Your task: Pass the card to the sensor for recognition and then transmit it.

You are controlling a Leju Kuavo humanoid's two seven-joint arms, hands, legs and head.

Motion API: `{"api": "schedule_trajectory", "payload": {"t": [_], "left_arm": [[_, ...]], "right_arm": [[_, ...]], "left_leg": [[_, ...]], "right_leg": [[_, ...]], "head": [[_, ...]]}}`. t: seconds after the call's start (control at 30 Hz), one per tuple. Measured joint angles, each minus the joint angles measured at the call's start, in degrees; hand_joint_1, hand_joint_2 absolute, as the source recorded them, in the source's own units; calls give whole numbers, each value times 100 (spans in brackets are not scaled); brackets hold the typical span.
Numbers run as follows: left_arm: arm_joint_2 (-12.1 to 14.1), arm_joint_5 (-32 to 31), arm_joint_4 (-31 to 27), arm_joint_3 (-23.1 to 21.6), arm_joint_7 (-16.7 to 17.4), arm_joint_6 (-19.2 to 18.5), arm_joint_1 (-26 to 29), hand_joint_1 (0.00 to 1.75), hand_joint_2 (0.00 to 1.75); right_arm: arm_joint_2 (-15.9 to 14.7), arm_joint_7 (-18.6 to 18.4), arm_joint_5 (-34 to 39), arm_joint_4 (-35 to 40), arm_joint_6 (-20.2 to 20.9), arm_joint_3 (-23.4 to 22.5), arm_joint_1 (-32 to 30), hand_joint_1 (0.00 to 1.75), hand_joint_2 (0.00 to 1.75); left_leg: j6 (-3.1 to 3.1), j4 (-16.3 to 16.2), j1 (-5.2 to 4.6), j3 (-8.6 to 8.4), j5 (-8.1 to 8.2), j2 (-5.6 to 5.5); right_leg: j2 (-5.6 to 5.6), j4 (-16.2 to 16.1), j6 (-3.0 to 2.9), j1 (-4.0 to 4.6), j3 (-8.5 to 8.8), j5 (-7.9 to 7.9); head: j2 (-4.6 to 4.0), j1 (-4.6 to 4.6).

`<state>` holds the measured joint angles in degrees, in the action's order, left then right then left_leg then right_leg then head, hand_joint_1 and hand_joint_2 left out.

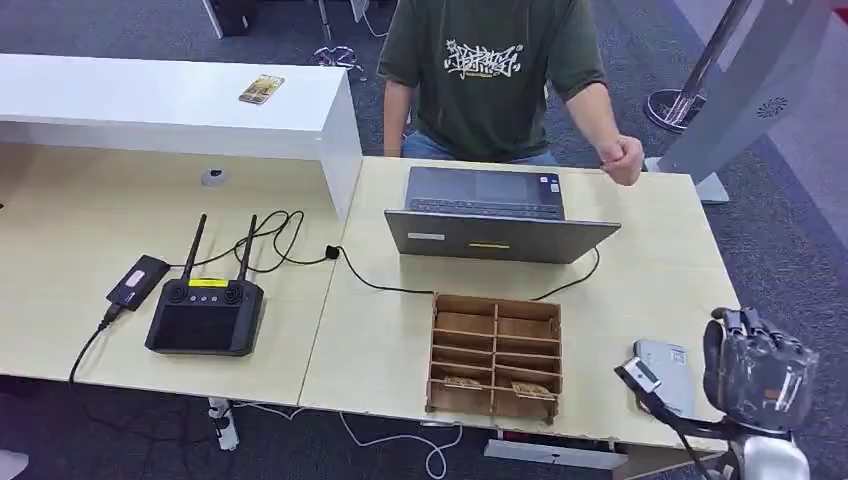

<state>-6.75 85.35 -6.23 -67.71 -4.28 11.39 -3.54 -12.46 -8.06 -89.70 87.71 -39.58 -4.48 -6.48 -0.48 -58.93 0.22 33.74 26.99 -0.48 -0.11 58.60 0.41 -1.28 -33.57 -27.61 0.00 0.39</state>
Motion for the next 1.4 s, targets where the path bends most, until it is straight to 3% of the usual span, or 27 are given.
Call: {"api": "schedule_trajectory", "payload": {"t": [0.33, 0.47, 0.57, 0.67, 1.03, 1.4], "left_arm": [[0, -11, 0, -114, 52, 9, -49, 0, 0], [0, -18, 0, -192, 68, 2, -82, 0, 0], [0, -33, 0, -267, 105, -13, -103, 0, 0], [2, -48, 0, -345, 135, -18, -139, 0, 0], [11, -162, 0, -594, 253, -59, -226, 0, 0], [13, -273, 0, -782, 330, -74, -272, 0, 0]], "right_arm": [[-48, -204, -31, 243, -4, 103, 40, 175, 175], [54, 130, 403, 269, -4, 256, 284, 175, 175], [188, 474, 704, 230, -4, 367, 691, 175, 175], [273, 537, 802, 101, -2, 583, 1210, 175, 175], [461, 76, 903, -824, 295, 1543, 3192, 175, 175], [721, -171, 667, -1997, 511, 2074, 4456, 175, 175]], "left_leg": [[0, 0, 0, 2, 0, 0], [-3, 1, 1, 0, -2, 0], [-4, 2, 1, -1, -3, 11], [-5, 1, 1, -2, -8, 11], [-12, 0, 1, -3, -14, 8], [-12, 0, 1, 1, -14, -3]], "right_leg": [[1, 2, 0, 1, -1, 1], [1, 3, -1, 1, -1, 1], [8, 6, -5, 1, 0, 4], [10, 6, -5, 1, 2, 6], [10, 8, -3, 1, 0, 11], [4, 9, -2, 1, 1, 11]], "head": [[0, 0], [0, 2], [0, 0], [0, 0], [0, -2], [0, 2]]}}
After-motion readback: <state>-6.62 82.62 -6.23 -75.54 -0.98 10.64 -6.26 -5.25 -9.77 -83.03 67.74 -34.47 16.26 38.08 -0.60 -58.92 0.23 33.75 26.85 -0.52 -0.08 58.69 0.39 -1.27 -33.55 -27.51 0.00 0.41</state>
